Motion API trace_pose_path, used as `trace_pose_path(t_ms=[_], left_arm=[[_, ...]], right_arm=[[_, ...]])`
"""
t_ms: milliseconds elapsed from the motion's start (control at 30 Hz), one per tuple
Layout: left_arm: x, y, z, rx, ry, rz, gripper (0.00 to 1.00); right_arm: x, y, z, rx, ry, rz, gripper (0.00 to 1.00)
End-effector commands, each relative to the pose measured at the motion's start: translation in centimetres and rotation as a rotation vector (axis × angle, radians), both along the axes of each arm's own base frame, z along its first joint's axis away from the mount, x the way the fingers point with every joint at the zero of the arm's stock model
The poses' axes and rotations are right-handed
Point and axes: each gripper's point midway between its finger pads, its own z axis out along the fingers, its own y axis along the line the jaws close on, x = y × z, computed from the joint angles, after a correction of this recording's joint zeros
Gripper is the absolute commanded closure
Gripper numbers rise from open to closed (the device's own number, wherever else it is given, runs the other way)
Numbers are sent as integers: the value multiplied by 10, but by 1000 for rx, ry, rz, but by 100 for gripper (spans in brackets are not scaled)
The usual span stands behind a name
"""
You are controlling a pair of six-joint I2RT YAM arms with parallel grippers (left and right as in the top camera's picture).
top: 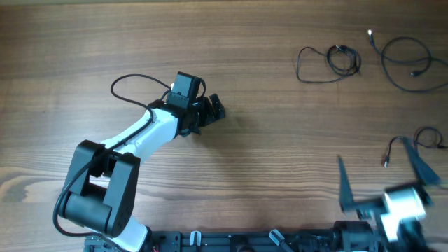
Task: Untangle cables
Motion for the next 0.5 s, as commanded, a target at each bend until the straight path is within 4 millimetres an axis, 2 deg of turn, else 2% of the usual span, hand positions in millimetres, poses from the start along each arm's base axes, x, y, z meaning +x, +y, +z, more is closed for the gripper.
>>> trace_pose_path(t_ms=[0,133,267,467], left_arm=[[-1,1,-4,18,-1,-9,0],[-1,1,-4,18,-1,-9,0],[-1,1,-4,18,-1,-9,0],[-1,1,-4,18,-1,-9,0]], right_arm=[[32,7,-52,146,165,71,0],[58,6,-104,245,273,75,0],[80,-5,-159,320,358,9,0],[87,-5,-188,348,396,2,0]])
